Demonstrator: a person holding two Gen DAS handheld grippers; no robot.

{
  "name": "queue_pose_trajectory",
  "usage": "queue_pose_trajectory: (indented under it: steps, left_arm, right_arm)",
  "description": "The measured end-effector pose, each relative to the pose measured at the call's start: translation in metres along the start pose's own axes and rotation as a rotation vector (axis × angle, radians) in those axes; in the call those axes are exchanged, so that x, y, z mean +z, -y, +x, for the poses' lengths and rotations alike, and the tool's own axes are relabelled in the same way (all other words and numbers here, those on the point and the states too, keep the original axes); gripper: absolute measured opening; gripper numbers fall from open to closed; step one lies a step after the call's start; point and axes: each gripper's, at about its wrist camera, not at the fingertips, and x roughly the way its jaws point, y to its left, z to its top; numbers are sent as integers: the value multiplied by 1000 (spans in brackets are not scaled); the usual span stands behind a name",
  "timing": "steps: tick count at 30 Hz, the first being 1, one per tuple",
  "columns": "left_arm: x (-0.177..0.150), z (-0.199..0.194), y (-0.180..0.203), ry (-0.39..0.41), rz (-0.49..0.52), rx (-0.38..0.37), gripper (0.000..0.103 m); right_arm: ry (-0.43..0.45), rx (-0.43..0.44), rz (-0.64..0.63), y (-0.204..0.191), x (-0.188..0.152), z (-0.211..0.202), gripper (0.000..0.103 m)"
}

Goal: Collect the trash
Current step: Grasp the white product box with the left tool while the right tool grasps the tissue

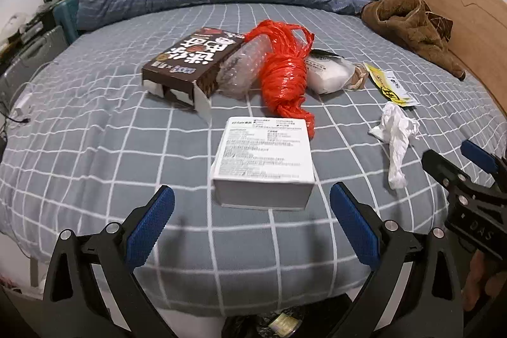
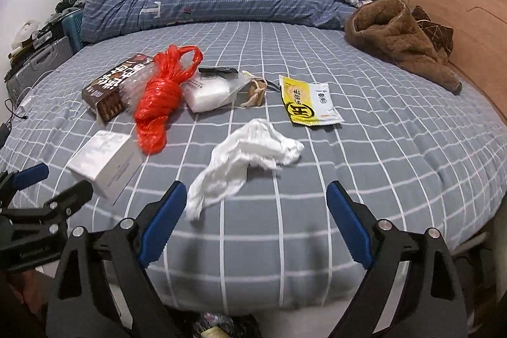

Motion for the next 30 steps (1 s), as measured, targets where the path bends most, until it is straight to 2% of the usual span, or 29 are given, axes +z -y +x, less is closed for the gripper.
queue_pose_trajectory:
  steps: [9, 15, 18, 22, 26, 30]
  left_arm:
    - [13, 23, 4, -19, 15, -9, 96]
    - [17, 35, 3, -42, 18, -28, 87]
    - [18, 38, 2, -50, 14, -38, 81]
    - [16, 42, 4, -60, 20, -36, 73]
    - [15, 43, 2, -65, 7, -51, 71]
    - [14, 42, 3, -63, 9, -49, 70]
  right_arm:
    - [-29, -10, -10, 1, 22, 38, 81]
    - [-77, -2, -15, 0, 25, 57, 69]
    - [-92, 4, -11, 0, 26, 62, 61]
    - [-119, 11, -3, 1, 25, 68, 44]
    - [-146, 4, 0, 1, 22, 71, 26]
    - [-161, 0, 6, 2, 21, 73, 16]
